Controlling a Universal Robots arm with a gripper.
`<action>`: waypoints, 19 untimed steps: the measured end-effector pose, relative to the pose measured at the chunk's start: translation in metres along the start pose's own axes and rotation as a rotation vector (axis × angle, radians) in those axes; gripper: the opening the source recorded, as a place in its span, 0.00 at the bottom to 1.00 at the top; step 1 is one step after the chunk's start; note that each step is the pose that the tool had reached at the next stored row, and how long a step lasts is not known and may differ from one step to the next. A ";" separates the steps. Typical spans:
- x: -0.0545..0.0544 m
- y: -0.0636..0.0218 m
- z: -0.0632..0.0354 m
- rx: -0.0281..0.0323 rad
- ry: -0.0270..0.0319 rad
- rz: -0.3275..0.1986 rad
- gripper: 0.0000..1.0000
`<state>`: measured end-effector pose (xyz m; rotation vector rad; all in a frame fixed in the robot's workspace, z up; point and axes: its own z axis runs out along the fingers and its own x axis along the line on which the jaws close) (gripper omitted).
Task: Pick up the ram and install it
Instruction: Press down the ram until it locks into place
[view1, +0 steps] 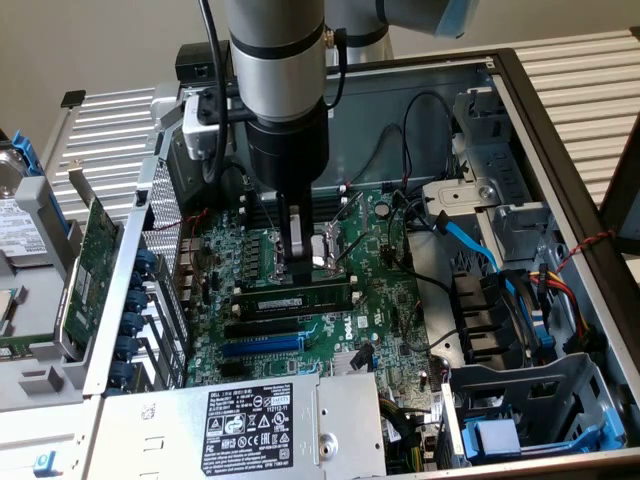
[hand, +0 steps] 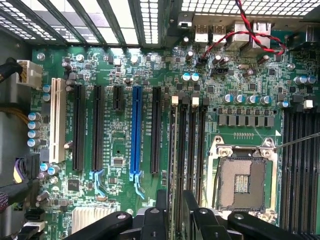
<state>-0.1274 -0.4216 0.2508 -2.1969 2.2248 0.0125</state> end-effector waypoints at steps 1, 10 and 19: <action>0.000 0.0005 0.0000 -0.0013 0.0000 0.000 0.27; 0.000 0.0039 -0.0018 -0.0118 0.0000 0.000 0.19; -0.001 0.0051 0.0037 -0.0271 0.0004 0.000 0.11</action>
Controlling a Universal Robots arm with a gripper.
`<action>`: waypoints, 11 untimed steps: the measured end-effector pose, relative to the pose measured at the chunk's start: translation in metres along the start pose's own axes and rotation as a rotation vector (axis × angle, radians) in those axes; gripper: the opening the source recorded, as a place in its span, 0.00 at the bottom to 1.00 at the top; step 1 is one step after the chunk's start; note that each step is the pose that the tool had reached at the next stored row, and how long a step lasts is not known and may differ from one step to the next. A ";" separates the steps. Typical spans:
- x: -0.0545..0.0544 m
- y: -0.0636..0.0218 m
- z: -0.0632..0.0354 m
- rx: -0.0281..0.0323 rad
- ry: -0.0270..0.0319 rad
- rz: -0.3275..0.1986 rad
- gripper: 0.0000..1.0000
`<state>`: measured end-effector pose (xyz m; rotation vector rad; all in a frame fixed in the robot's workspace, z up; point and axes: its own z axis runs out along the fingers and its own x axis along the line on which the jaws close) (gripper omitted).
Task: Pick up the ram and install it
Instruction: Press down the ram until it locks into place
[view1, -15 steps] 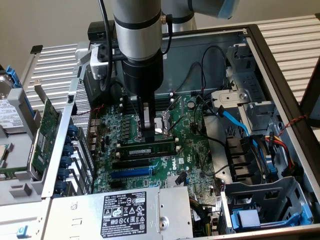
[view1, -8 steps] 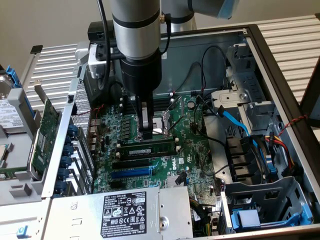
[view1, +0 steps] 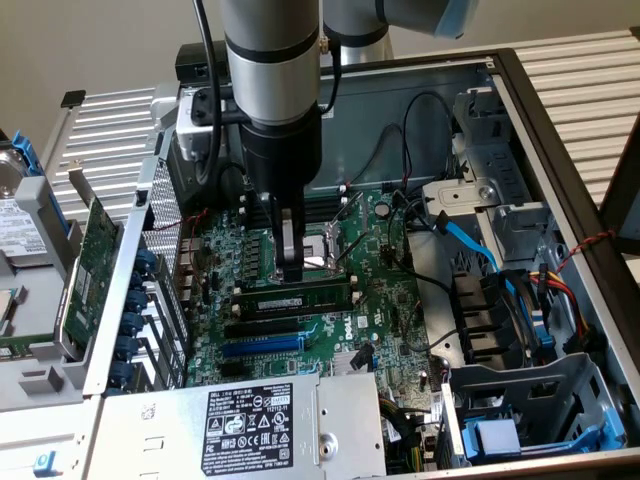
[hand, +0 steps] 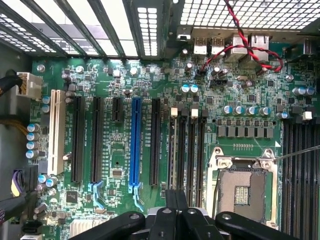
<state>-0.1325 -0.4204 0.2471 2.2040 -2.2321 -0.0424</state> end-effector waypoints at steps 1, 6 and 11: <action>0.000 0.0000 0.0014 0.0000 0.0000 0.000 0.11; -0.005 0.0002 0.0073 0.0001 0.0067 0.000 0.11; -0.005 0.0012 0.0099 0.0004 0.0239 0.001 0.11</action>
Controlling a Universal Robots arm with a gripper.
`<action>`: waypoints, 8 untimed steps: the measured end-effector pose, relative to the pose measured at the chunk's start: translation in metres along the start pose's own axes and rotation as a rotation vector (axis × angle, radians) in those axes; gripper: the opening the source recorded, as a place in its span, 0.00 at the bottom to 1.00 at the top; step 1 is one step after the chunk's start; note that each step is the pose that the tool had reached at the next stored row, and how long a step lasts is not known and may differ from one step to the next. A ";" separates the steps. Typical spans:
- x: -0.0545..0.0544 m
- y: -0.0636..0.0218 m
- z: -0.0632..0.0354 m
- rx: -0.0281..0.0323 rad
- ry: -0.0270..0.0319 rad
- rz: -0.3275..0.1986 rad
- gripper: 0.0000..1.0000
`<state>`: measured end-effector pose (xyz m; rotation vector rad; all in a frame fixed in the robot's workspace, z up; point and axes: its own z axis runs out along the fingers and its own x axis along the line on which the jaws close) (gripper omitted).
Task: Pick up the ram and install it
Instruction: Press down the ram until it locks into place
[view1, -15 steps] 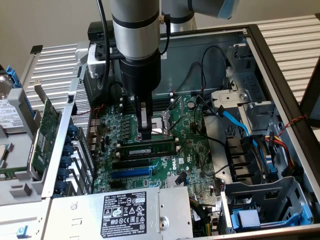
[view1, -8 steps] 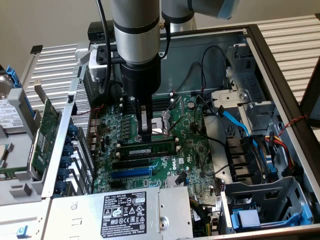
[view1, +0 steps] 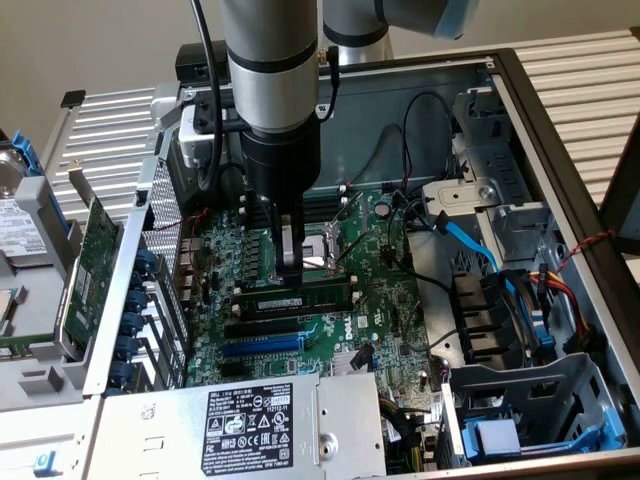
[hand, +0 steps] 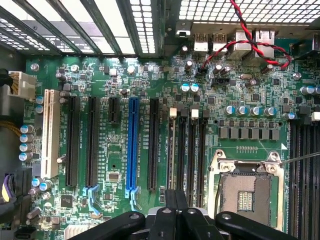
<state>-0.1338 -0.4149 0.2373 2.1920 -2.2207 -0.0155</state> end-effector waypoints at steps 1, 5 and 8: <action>0.000 0.0000 0.0004 -0.0001 0.0005 0.000 0.11; 0.000 0.0002 0.0011 0.0057 0.0007 0.000 0.11; 0.000 0.0001 0.0016 0.0119 0.0004 0.000 0.11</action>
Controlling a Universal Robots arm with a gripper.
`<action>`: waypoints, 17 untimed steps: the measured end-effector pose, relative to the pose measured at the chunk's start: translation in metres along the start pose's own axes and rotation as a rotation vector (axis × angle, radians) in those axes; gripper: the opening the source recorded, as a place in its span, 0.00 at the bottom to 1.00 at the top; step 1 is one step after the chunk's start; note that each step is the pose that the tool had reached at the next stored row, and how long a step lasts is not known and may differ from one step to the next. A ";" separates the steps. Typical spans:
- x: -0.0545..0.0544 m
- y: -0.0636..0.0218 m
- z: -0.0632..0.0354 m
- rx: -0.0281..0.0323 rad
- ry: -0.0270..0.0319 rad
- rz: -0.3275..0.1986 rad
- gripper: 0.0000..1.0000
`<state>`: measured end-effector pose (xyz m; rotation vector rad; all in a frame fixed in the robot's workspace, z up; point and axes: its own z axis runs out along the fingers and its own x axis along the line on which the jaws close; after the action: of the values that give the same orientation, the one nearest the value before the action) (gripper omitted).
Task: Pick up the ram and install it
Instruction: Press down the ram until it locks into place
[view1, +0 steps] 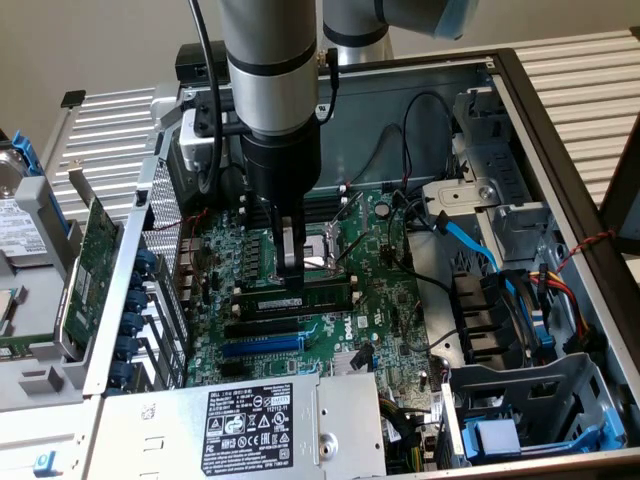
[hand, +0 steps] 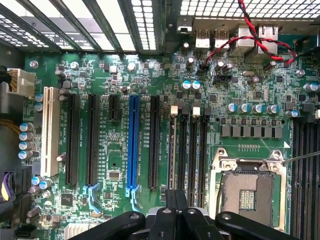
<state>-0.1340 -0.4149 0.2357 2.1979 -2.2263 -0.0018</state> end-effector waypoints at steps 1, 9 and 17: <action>0.000 0.0000 0.0001 0.0001 0.0000 0.000 0.11; 0.000 0.0002 0.0027 0.0055 0.0000 0.000 0.11; 0.000 0.0002 0.0047 0.0066 0.0001 0.000 0.11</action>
<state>-0.1343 -0.4153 0.2310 2.2013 -2.2293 0.0057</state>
